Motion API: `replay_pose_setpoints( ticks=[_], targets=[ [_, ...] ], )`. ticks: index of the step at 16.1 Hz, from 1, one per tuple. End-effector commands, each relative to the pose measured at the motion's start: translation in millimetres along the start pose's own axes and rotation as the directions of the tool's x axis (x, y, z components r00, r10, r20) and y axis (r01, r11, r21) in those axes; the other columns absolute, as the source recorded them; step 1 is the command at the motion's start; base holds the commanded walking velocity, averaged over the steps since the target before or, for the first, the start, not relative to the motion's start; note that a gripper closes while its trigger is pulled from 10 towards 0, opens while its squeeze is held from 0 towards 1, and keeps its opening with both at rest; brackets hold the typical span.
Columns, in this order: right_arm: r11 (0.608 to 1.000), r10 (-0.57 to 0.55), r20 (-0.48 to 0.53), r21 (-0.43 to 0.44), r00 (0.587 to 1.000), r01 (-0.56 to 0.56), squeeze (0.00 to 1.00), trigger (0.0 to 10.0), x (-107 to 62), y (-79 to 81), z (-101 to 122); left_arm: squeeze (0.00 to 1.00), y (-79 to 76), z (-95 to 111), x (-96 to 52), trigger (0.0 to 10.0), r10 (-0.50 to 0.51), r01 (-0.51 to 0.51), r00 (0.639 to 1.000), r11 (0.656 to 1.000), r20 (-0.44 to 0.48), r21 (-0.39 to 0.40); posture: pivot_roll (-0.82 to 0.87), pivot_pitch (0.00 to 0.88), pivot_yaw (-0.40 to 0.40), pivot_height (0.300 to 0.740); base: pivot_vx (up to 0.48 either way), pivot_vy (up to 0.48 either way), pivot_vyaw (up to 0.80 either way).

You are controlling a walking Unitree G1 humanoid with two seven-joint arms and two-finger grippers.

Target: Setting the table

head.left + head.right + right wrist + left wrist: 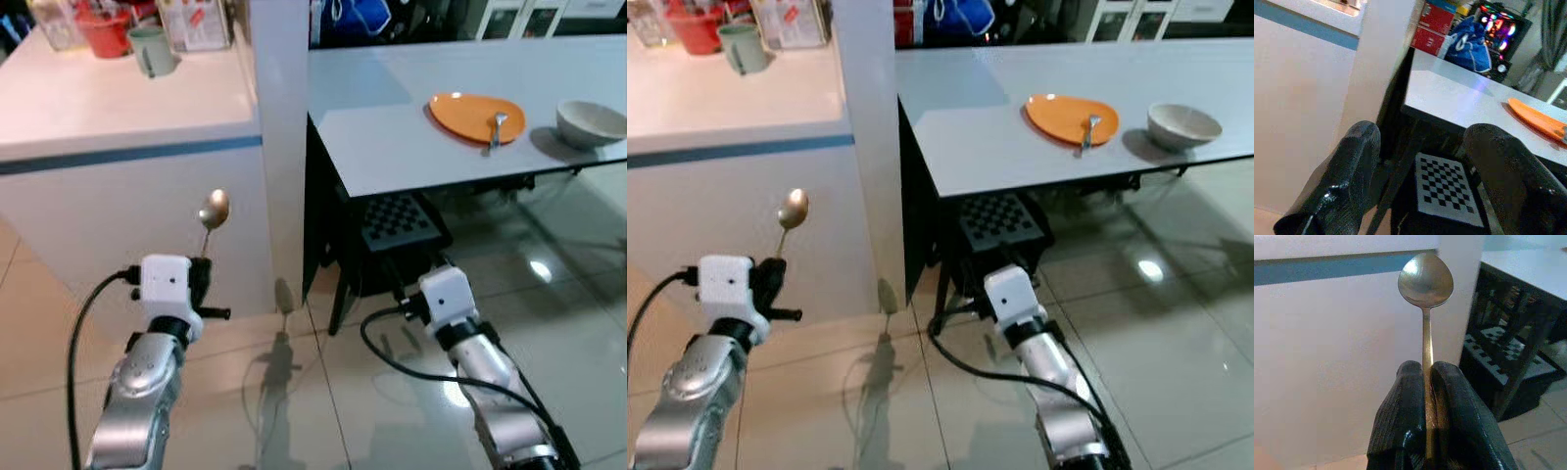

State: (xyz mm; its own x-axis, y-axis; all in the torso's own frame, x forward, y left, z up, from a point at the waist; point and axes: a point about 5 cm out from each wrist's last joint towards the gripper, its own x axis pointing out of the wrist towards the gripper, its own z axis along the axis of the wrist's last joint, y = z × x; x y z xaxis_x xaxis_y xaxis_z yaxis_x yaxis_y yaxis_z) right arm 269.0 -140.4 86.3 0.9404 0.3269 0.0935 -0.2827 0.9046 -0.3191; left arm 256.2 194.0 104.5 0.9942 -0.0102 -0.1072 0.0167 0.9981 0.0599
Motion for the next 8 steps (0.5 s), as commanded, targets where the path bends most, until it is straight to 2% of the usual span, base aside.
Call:
replay_pose_setpoints(
  ticks=[1, 8],
  targets=[
    [1.000, 0.001, -0.005, -0.014, 1.000, -0.001, 0.00, 10.0, -0.8, -3.2, 0.3, 0.00, -1.1, 3.4, 0.3, 0.0, 0.008, -0.008, 1.000, 1.000, 0.020, -0.007, 0.07, 0.082, -0.003, 0.740, 0.255, -0.405, 0.00],
    [1.000, 0.024, -0.012, -0.008, 1.000, -0.024, 0.00, 10.0, -1.3, 1.3, -1.5, 0.00, 5.1, 2.3, 4.9, 0.0, 0.081, -0.081, 0.997, 0.997, 0.004, 0.015, 0.08, 0.075, -0.002, 0.740, 0.268, -0.394, 0.00]
  ],
)
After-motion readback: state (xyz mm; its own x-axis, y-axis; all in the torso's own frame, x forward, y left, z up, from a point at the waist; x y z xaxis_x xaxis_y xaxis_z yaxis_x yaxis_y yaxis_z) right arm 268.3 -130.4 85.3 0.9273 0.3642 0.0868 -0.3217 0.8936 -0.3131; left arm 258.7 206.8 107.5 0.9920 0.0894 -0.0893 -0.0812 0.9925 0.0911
